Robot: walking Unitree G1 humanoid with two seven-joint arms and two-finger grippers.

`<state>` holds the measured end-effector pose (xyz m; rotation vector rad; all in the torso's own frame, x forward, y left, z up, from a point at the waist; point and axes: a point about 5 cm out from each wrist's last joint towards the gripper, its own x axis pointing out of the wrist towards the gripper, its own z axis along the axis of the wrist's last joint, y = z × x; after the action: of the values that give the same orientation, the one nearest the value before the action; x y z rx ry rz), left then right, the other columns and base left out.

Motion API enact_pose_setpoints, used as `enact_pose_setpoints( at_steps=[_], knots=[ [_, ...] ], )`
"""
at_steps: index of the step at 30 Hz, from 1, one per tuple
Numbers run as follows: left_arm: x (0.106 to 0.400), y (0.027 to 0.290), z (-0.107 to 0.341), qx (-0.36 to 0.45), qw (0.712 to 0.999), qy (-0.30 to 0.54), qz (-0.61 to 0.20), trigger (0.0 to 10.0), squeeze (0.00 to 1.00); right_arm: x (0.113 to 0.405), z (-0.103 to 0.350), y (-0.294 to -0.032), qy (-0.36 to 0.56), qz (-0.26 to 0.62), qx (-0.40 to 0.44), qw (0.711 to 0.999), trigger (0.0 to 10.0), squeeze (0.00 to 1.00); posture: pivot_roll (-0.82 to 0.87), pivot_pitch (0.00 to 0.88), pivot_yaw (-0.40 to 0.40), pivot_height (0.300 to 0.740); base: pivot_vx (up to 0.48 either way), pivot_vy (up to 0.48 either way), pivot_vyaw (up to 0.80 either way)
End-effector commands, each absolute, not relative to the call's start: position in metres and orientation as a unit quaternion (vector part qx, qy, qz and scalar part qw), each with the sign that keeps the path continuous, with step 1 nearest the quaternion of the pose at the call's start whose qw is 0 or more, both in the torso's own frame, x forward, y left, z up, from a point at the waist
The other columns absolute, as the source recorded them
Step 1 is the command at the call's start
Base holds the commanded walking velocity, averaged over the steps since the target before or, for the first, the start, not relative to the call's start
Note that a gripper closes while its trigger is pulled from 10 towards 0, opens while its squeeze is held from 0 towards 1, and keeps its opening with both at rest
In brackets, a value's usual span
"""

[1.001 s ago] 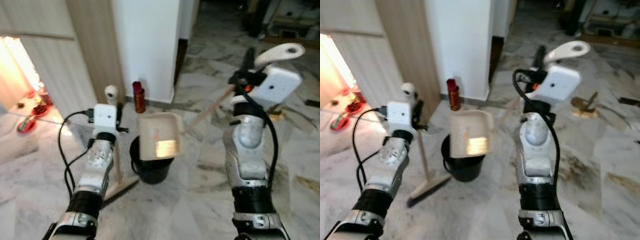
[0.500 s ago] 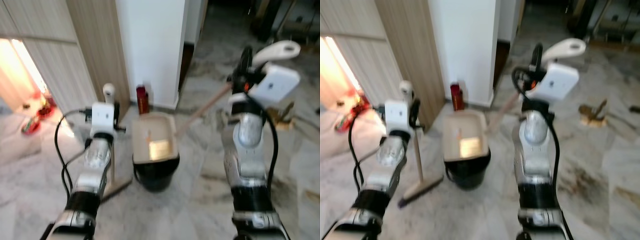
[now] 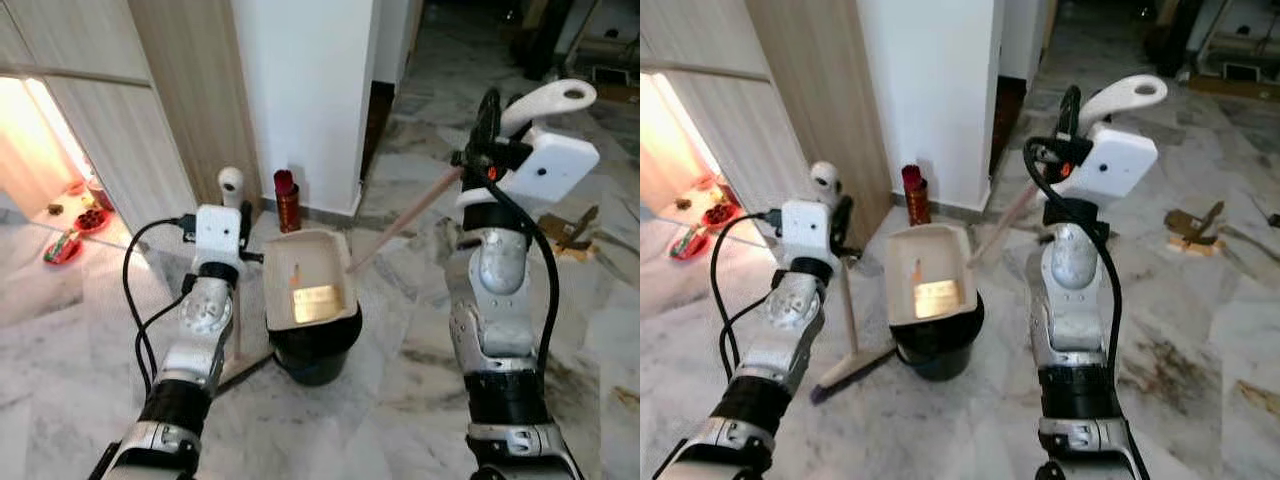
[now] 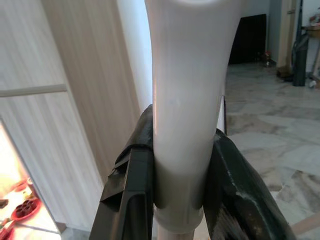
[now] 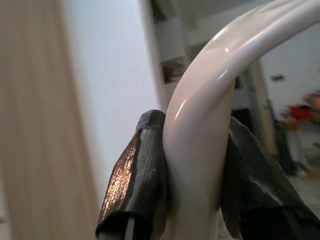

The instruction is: Sweep floor

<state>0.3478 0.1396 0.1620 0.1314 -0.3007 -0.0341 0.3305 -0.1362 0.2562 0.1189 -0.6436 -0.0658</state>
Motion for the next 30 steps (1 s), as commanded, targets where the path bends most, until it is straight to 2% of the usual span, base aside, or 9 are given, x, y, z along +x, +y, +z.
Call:
enact_pose_setpoints(
  at_steps=[1, 7, 22, 30],
  knots=[
    [0.348, 0.139, 0.176, 0.063, 0.981, -0.182, -0.017, 10.0, 0.0, 0.32, 0.286, -0.128, -0.392, -0.008, 0.052, 0.919, 10.0, 0.0, -0.01, 0.0, 0.013, 0.74, 0.0, 0.0, 0.0],
    [0.348, 0.139, 0.176, 0.061, 0.981, -0.183, -0.017, 10.0, 0.0, 0.312, 0.291, -0.107, -0.418, 0.071, 0.005, 0.906, 10.0, 0.0, -0.01, 0.0, 0.011, 0.74, 0.0, 0.0, 0.0],
    [0.347, 0.139, 0.176, 0.058, 0.981, -0.184, -0.02, 10.0, 0.0, 0.282, 0.291, -0.057, -0.467, 0.244, -0.101, 0.844, 10.0, 0.0, -0.01, 0.0, 0.011, 0.74, 0.0, 0.0, 0.0],
    [0.347, 0.139, 0.176, 0.057, 0.981, -0.185, -0.023, 10.0, 0.0, 0.272, 0.289, -0.043, -0.469, 0.299, -0.134, 0.82, 10.0, 0.0, -0.01, 0.0, 0.014, 0.74, 0.0, 0.0, 0.0]
  ],
)
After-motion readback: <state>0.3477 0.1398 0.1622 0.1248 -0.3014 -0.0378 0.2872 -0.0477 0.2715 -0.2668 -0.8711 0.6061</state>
